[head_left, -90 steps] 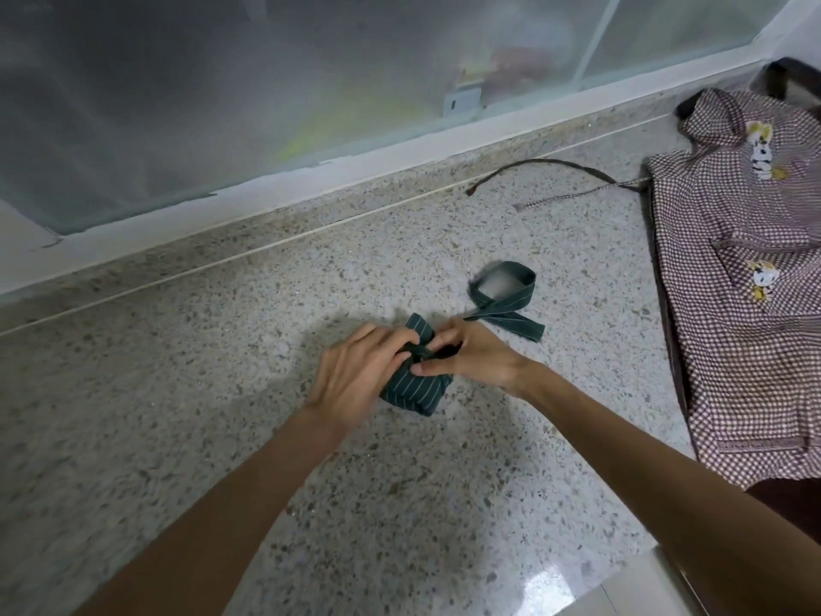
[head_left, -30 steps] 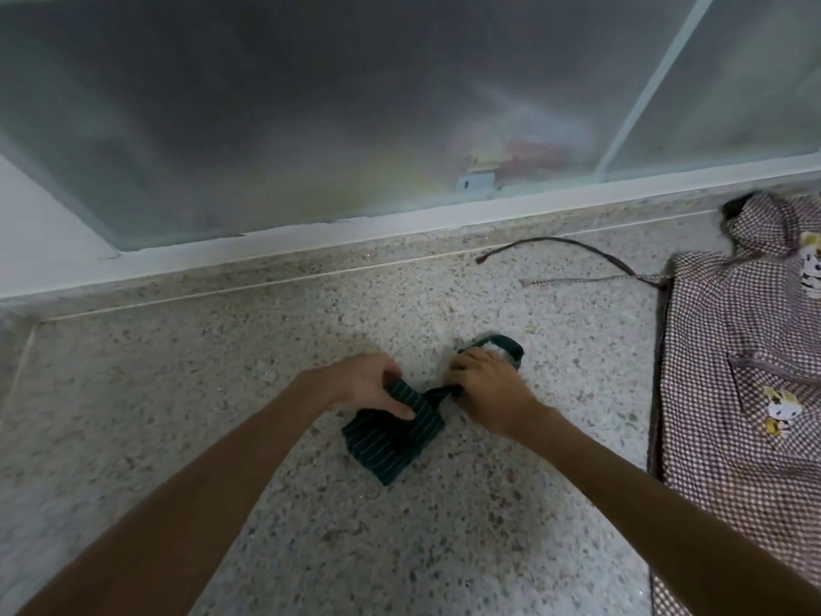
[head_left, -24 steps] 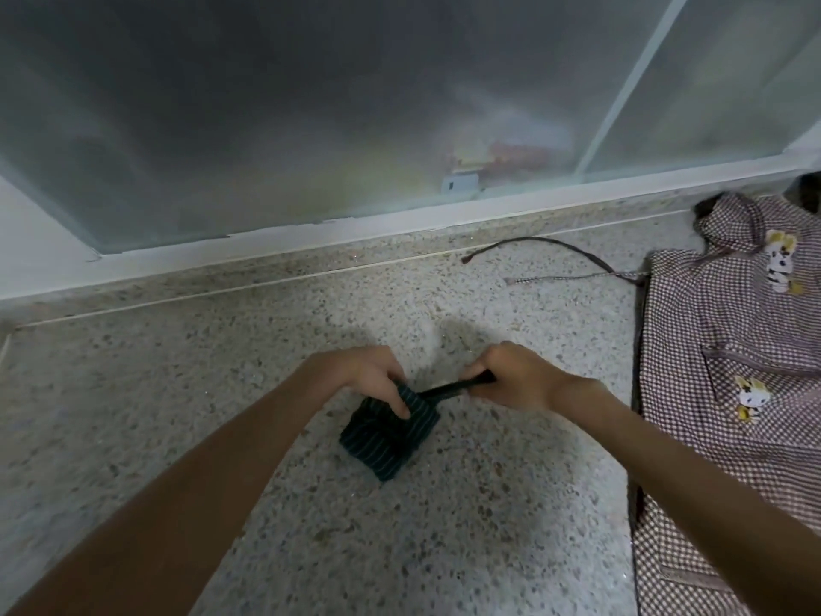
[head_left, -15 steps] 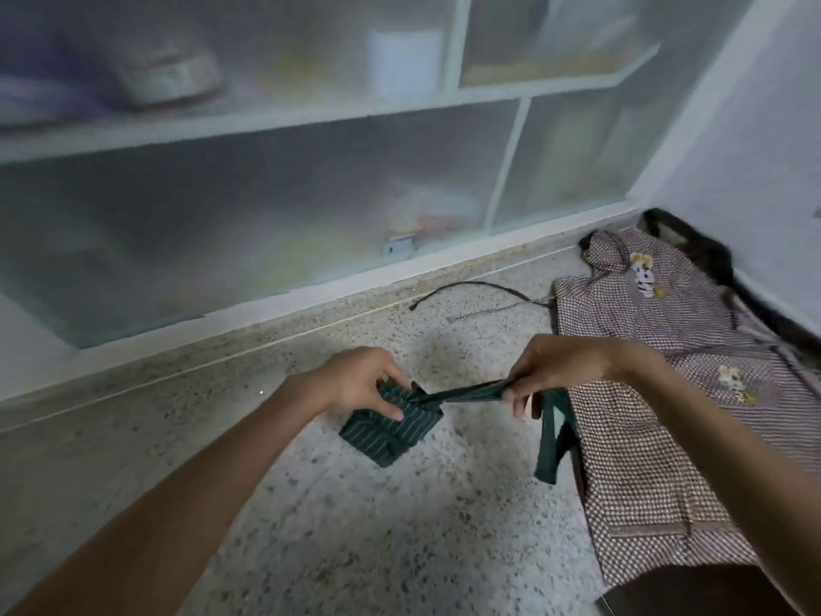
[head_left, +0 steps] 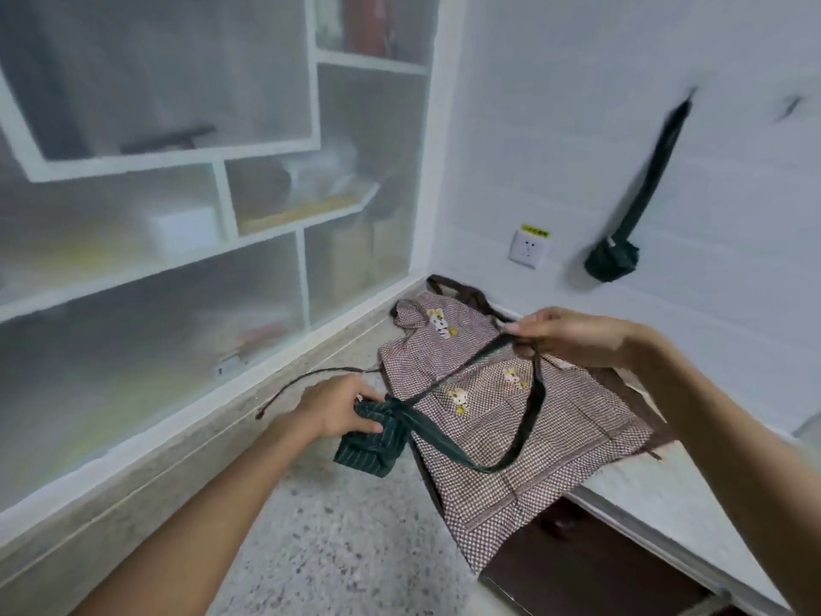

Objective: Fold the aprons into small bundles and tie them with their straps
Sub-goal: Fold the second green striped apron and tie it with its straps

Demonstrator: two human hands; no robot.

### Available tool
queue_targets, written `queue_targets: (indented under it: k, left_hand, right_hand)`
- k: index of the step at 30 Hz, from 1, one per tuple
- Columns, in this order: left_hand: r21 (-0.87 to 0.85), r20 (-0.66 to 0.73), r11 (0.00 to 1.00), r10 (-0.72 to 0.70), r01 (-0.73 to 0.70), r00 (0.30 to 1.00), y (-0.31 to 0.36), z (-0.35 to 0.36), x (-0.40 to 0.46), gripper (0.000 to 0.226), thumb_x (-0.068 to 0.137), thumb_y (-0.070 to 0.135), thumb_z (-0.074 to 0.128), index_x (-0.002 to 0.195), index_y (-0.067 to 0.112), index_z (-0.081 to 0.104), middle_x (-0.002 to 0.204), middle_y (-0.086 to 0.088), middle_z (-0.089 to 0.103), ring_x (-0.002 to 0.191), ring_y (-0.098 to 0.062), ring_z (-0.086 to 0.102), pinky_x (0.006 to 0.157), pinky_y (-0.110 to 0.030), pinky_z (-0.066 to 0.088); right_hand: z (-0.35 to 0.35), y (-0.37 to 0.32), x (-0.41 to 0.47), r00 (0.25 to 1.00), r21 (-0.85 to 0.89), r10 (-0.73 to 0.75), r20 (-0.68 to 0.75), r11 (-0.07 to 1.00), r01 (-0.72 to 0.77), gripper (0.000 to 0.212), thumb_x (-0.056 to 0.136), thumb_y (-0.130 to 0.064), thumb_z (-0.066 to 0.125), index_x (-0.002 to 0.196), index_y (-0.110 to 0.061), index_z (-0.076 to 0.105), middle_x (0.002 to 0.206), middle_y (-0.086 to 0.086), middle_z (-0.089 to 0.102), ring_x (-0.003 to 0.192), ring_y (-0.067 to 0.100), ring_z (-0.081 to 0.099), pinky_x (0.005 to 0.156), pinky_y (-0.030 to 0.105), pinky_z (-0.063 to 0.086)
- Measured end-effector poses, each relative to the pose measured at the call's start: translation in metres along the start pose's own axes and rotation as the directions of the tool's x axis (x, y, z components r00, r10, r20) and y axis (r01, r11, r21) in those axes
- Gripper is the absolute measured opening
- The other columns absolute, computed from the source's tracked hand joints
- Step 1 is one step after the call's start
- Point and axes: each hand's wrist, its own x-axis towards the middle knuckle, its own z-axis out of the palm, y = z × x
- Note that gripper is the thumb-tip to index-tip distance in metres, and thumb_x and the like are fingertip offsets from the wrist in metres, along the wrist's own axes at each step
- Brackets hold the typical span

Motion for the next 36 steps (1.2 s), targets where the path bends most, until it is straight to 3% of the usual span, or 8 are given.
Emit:
queue_targets:
  k: [3, 6, 12, 16, 20, 24, 29, 36]
  left_hand:
    - [-0.047, 0.011, 0.994, 0.096, -0.096, 0.995, 0.048, 0.005, 0.037, 0.046, 0.073, 0.048, 0.073, 0.116, 0.038, 0.061, 0.116, 0.013, 0.059, 0.102, -0.012, 0.055, 0.081, -0.032, 0.046]
    - [-0.053, -0.001, 0.988, 0.145, -0.145, 0.989, 0.098, 0.012, 0.077, 0.042, 0.074, 0.045, 0.072, 0.114, 0.035, 0.064, 0.114, 0.013, 0.063, 0.102, -0.012, 0.056, 0.084, -0.034, 0.045]
    - [-0.033, 0.054, 0.983, 0.183, -0.181, 0.982, 0.197, 0.028, 0.154, 0.055, 0.075, 0.037, 0.075, 0.126, 0.028, 0.057, 0.129, 0.007, 0.058, 0.117, -0.017, 0.054, 0.099, -0.039, 0.043]
    - [-0.167, 0.059, 0.963, 0.225, -0.213, 0.973, 0.262, 0.015, 0.207, 0.08, 0.068, 0.026, 0.081, 0.138, 0.018, 0.043, 0.14, 0.002, 0.046, 0.127, -0.018, 0.044, 0.105, -0.033, 0.037]
    - [-0.491, -0.097, 0.794, 0.36, -0.359, 0.928, 0.342, -0.022, 0.242, 0.058, 0.068, 0.024, 0.082, 0.119, 0.017, 0.056, 0.111, 0.011, 0.058, 0.103, -0.007, 0.054, 0.08, -0.012, 0.044]
    - [-0.638, -0.301, 0.636, 0.313, -0.434, 0.901, 0.399, -0.041, 0.281, 0.019, 0.085, 0.023, 0.067, 0.099, 0.009, 0.067, 0.096, -0.002, 0.071, 0.093, -0.015, 0.065, 0.089, -0.028, 0.051]
    - [-0.705, -0.195, 0.577, 0.402, -0.413, 0.894, 0.463, -0.066, 0.33, 0.019, 0.098, 0.018, 0.046, 0.11, 0.012, 0.059, 0.099, 0.004, 0.069, 0.099, -0.009, 0.061, 0.092, -0.025, 0.044]
    - [-0.67, -0.208, 0.568, 0.474, -0.477, 0.856, 0.521, -0.091, 0.391, 0.022, 0.091, 0.035, 0.057, 0.096, 0.014, 0.055, 0.079, 0.001, 0.057, 0.071, -0.011, 0.054, 0.081, -0.032, 0.05]
  right_hand:
    - [-0.017, 0.0, -0.02, 0.967, 0.64, -0.202, -0.152, 0.726, 0.253, 0.037, 0.074, -0.046, 0.071, 0.089, -0.012, 0.072, 0.088, 0.006, 0.07, 0.086, 0.019, 0.065, 0.093, 0.035, 0.048]
    - [-0.048, -0.008, -0.045, 0.873, 0.791, -0.296, -0.387, 0.38, 0.48, 0.041, 0.081, -0.03, 0.061, 0.115, -0.008, 0.064, 0.115, 0.006, 0.068, 0.102, 0.02, 0.066, 0.093, 0.032, 0.051]
    - [-0.133, -0.003, -0.083, 0.812, 0.354, -0.11, -0.574, 0.86, 0.367, 0.048, 0.093, 0.003, 0.033, 0.132, -0.022, 0.049, 0.137, 0.001, 0.053, 0.115, 0.021, 0.059, 0.101, 0.038, 0.044]
    - [-0.185, 0.008, -0.098, 0.844, 0.318, -0.04, -0.535, 0.916, 0.246, 0.048, 0.098, 0.007, 0.027, 0.136, -0.019, 0.043, 0.136, 0.005, 0.049, 0.112, 0.028, 0.06, 0.092, 0.038, 0.052]
    - [-0.224, 0.027, -0.089, 0.837, 0.162, 0.019, -0.546, 0.983, 0.083, 0.049, 0.096, 0.006, 0.027, 0.139, -0.013, 0.038, 0.138, 0.009, 0.048, 0.12, 0.032, 0.054, 0.094, 0.039, 0.05]
    - [-0.266, 0.052, -0.085, 0.636, -0.234, -0.077, -0.768, 0.958, -0.166, 0.043, 0.083, 0.004, 0.036, 0.119, -0.009, 0.054, 0.113, 0.013, 0.063, 0.105, 0.034, 0.058, 0.09, 0.044, 0.048]
    - [-0.33, 0.087, -0.103, 0.138, -0.343, -0.314, -0.939, 0.845, -0.409, 0.038, 0.091, -0.023, 0.055, 0.129, -0.021, 0.056, 0.112, 0.007, 0.049, 0.11, 0.026, 0.048, 0.076, 0.03, 0.04]
    - [-0.413, 0.099, -0.106, -0.015, -0.298, -0.309, -0.951, 0.928, -0.224, 0.016, 0.083, -0.013, 0.064, 0.094, -0.014, 0.075, 0.091, 0.001, 0.074, 0.084, 0.012, 0.068, 0.071, 0.021, 0.047]
